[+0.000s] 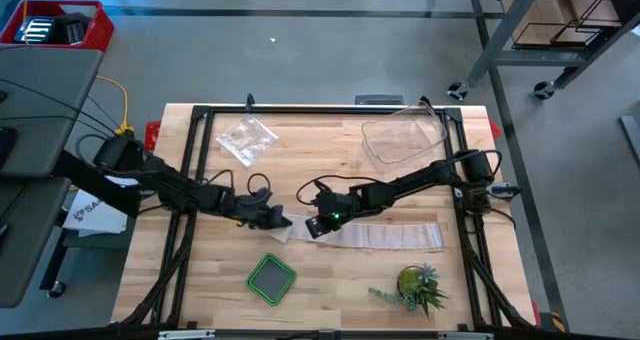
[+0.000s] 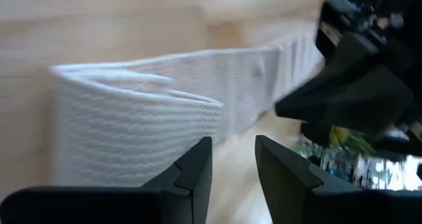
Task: Roll bandage
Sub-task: Roll the white bandage
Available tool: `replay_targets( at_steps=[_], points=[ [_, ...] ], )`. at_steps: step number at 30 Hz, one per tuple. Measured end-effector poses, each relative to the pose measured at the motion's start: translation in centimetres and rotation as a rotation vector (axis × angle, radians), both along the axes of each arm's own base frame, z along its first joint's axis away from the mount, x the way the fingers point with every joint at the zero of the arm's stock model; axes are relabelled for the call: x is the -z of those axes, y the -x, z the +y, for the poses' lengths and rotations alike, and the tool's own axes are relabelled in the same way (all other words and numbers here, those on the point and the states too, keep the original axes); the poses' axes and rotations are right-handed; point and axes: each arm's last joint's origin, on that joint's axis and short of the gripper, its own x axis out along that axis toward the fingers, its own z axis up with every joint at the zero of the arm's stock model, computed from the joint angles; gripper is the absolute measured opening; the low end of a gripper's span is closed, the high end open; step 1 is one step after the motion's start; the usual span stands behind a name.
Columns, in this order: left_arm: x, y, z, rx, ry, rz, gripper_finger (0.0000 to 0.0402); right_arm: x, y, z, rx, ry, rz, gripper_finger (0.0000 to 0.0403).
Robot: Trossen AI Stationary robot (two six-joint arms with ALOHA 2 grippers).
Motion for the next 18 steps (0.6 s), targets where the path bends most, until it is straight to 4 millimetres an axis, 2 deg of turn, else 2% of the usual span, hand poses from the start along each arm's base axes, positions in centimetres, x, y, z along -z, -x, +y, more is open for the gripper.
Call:
replay_targets(
  at_steps=[3, 9, 13, 18],
  points=[
    [-0.7, -0.5, 0.3, 0.046, -0.037, -0.032, 0.0115, 0.0, 0.0, 0.0, -0.003, 0.0, -0.001, 0.0],
    [-3.7, 0.6, 2.0, 0.03, -0.115, -0.103, 0.0116, 0.0, 0.0, 0.0, -0.012, -0.005, -0.002, 0.0],
    [-5.2, 2.7, 2.6, 0.042, -0.187, -0.074, 0.0116, 0.0, 0.0, 0.1, -0.029, -0.014, -0.001, 0.0],
    [-5.1, 6.1, 2.5, 0.097, -0.215, 0.129, 0.0116, 0.0, 0.2, 0.8, -0.075, -0.027, 0.008, 0.0]
  ],
)
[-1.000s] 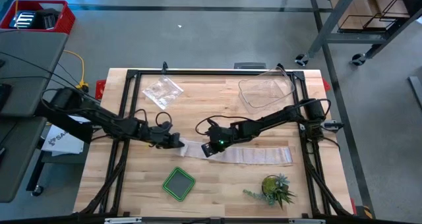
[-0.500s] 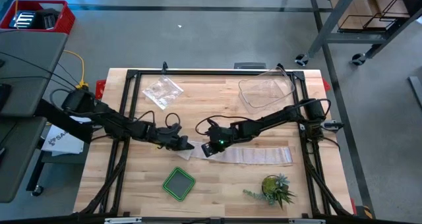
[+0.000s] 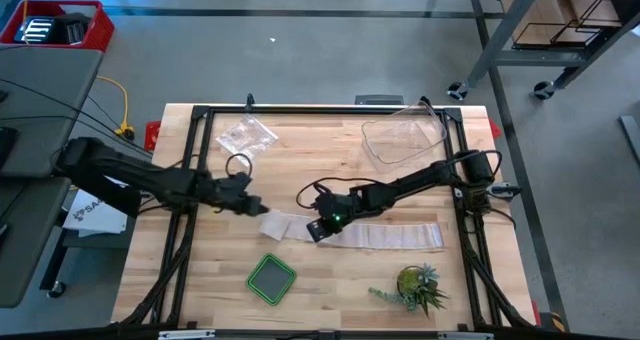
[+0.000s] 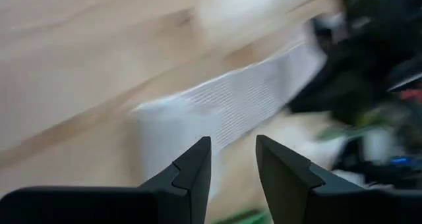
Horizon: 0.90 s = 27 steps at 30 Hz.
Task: Roll bandage
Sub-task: Roll the white bandage
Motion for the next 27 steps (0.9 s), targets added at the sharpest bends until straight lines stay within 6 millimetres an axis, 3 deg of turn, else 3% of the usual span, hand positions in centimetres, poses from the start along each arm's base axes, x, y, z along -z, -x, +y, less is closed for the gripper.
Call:
replay_targets(
  at_steps=[3, 7, 14, 18, 27],
  points=[
    [0.0, 1.5, -0.4, 0.019, 0.01, 0.064, 0.0116, 0.0, 0.1, 0.4, -0.017, -0.007, 0.006, 0.0],
    [-0.4, 2.0, -1.1, 0.072, -0.003, 0.03, 0.0116, 0.0, 0.1, 0.6, -0.027, -0.01, 0.004, 0.0],
    [3.1, 2.1, -1.2, 0.021, 0.087, -0.106, 0.0115, 0.0, 0.2, 0.5, -0.039, 0.006, 0.005, 0.0],
    [2.7, 1.9, -1.1, -0.053, 0.091, -0.211, 0.0115, 0.2, 0.3, 0.4, -0.029, 0.02, 0.022, 0.0],
    [3.6, 2.2, -1.3, -0.061, 0.165, -0.112, 0.0115, 0.9, 0.2, 0.2, -0.033, 0.017, 0.039, 0.0]
  ],
)
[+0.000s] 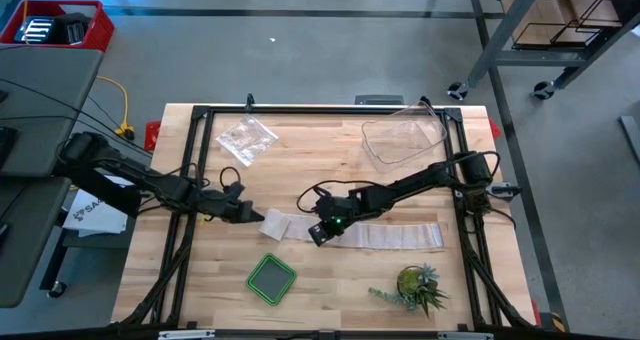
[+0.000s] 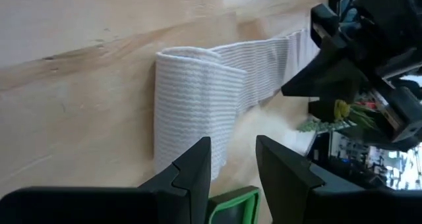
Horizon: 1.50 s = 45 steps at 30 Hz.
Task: Roll bandage
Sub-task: Roll the white bandage
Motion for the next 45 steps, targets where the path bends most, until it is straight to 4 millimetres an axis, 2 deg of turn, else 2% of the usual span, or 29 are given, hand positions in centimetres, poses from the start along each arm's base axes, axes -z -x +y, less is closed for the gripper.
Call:
replay_targets(
  at_steps=[4, 10, 15, 20, 29, 33, 37, 45],
  points=[
    [0.4, -0.2, 0.0, -0.003, -0.024, 0.025, 0.0115, 0.0, 0.0, 0.0, -0.013, 0.009, -0.003, 0.0],
    [-0.1, -1.8, 0.2, -0.028, -0.058, -0.111, 0.0115, 0.0, 0.0, 0.0, -0.02, 0.003, -0.004, 0.0],
    [1.3, -2.2, 0.3, -0.007, -0.055, -0.013, 0.0115, 0.0, 0.0, 0.1, -0.034, -0.006, -0.004, 0.0],
    [1.2, -2.9, 0.2, 0.012, -0.041, -0.072, 0.0115, 0.0, 0.0, 0.1, -0.035, -0.005, -0.004, 0.0],
    [2.3, -3.6, -0.2, 0.051, -0.021, -0.045, 0.0115, 0.0, 0.0, 0.1, -0.035, -0.005, -0.005, 0.0],
    [2.3, -4.4, -0.1, 0.033, -0.01, -0.111, 0.0115, 0.0, 0.0, 0.1, -0.035, -0.005, -0.006, 0.0],
    [2.8, -5.1, -0.3, 0.04, -0.008, -0.096, 0.0115, 0.0, 0.0, 0.1, -0.035, -0.006, -0.009, 0.0],
    [3.0, -7.8, -1.0, 0.063, -0.007, -0.137, 0.0115, -0.1, -0.1, 0.1, -0.035, -0.007, -0.016, 0.0]
  ],
)
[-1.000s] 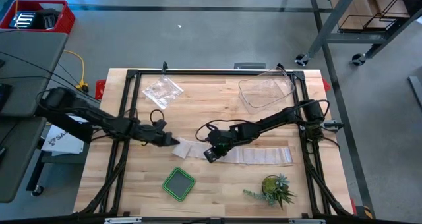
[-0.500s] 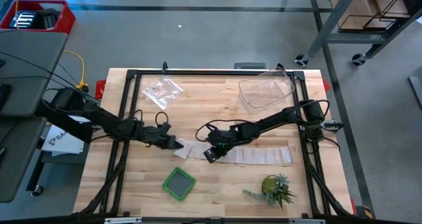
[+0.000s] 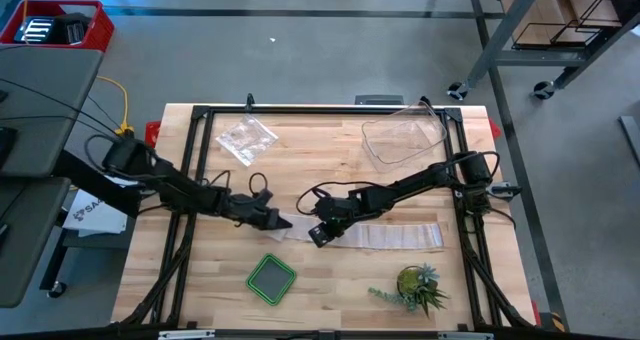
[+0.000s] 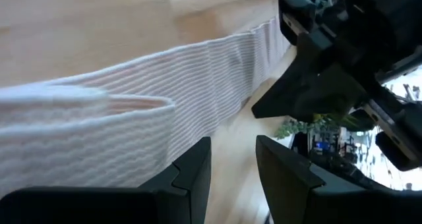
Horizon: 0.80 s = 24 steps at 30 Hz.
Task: Roll bandage
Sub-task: Roll the white bandage
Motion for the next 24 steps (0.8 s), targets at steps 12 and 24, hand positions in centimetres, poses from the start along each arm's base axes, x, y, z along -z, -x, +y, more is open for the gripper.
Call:
replay_targets(
  at_steps=[12, 24],
  points=[
    [-0.8, -4.3, -0.4, 0.105, -0.007, -0.098, 0.0115, -0.1, -0.1, 0.0, -0.006, -0.009, -0.009, 0.0],
    [-3.1, -2.5, 0.9, 0.143, -0.013, -0.193, 0.0115, -0.5, -0.1, 0.1, -0.043, 0.01, -0.039, 0.0]
  ],
)
